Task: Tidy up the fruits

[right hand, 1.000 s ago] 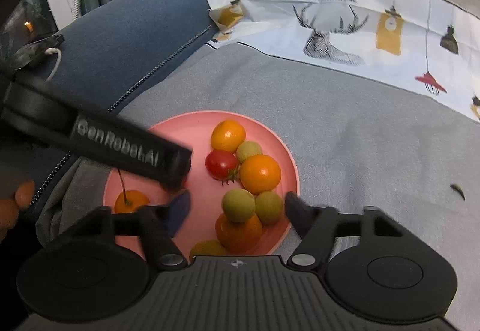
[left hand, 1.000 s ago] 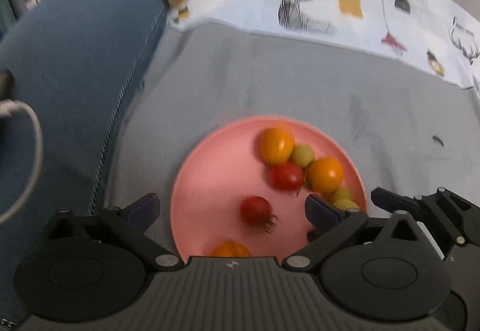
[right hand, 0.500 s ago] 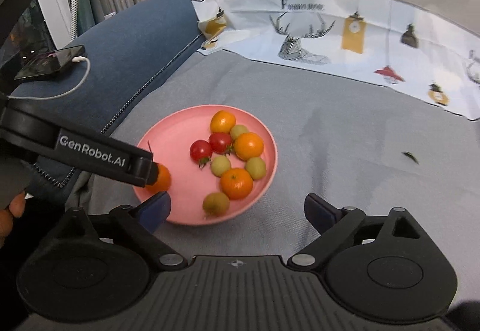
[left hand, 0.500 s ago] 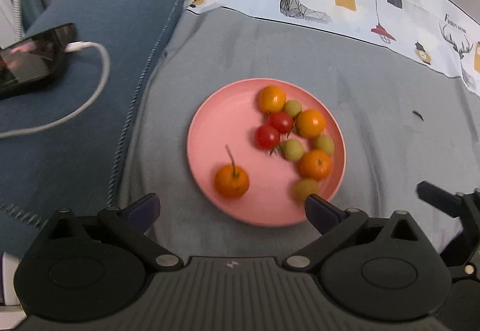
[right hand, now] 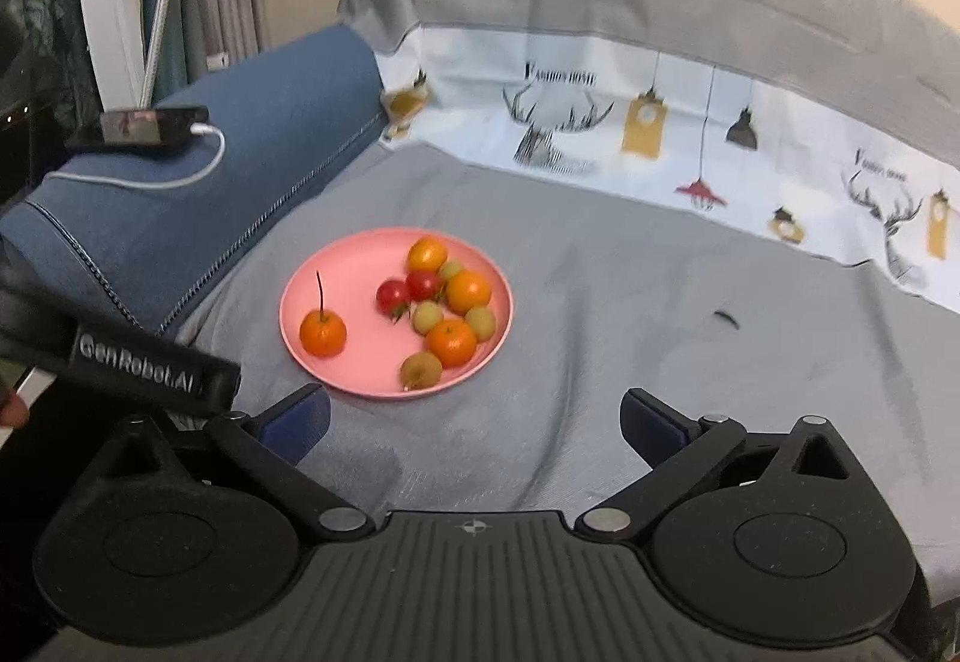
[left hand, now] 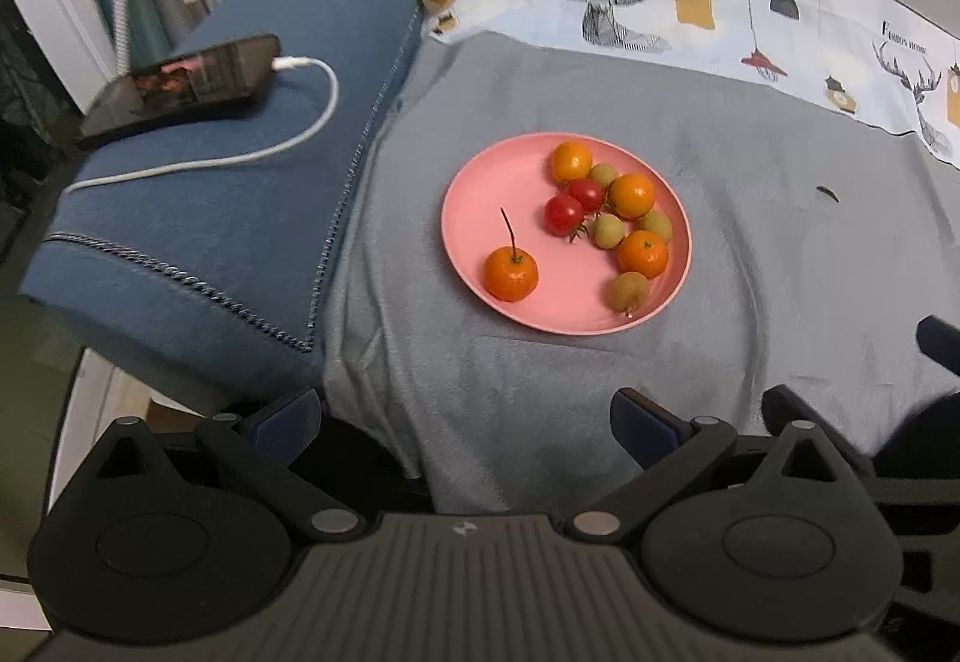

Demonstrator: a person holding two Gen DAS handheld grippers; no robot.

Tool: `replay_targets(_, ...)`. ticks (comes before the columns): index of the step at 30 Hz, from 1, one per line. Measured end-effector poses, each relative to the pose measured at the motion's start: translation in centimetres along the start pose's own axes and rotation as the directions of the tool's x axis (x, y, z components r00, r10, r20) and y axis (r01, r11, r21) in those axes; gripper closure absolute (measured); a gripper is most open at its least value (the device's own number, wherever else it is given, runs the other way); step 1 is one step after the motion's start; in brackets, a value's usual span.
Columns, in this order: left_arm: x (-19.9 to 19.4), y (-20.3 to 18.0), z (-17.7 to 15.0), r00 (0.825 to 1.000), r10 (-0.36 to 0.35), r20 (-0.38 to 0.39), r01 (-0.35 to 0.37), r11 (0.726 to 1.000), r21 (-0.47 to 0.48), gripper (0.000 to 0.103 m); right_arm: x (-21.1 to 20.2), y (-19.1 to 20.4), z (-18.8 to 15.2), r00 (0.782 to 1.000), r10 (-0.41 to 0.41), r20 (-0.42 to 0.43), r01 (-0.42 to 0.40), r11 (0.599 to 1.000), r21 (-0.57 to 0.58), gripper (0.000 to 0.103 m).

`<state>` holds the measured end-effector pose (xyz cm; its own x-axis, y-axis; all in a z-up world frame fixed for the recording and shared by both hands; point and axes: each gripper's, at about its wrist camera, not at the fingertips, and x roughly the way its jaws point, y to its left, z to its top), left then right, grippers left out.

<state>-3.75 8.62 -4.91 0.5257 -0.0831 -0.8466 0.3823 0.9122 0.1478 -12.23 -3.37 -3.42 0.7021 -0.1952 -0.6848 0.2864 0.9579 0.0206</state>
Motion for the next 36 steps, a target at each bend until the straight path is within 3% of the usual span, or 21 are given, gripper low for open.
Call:
replay_targets(4, -1.6, -0.2, -1.0, 0.997, 0.029, 0.077, -0.029, 1.0, -0.004, 0.0, -1.6, 0.0, -0.4, 1.0, -0.002, 0.028, 0.002, 1.0, 0.0, 0.001)
replay_targets(8, -2.7, -0.3, -1.5, 0.995, 0.026, 0.096, -0.025, 1.0, -0.018, 0.0, -2.9, -0.2, -0.8, 0.999, 0.0, 0.051, 0.0, 1.0, 0.002, 0.001)
replay_targets(17, -3.8, 0.6, -2.3, 0.996, 0.017, 0.092, -0.011, 0.998, -0.066, 0.0, -4.2, -0.2, -1.2, 0.996, -0.001, 0.091, 0.001, 1.0, 0.004, 0.001)
replay_targets(25, -3.7, 0.1, -2.8, 0.994, 0.06, 0.091, -0.057, 0.998, -0.032, 0.0, -4.4, -0.3, -1.2, 0.995, -0.013, 0.101, 0.012, 1.0, 0.007, 0.001)
replay_targets(36, -3.4, 0.3, -2.7, 0.994, 0.047, 0.094, -0.045, 0.999, -0.03, 0.0, -4.7, -0.1, -1.1, 0.988, -0.046, 0.149, 0.047, 0.999, -0.009, 0.001)
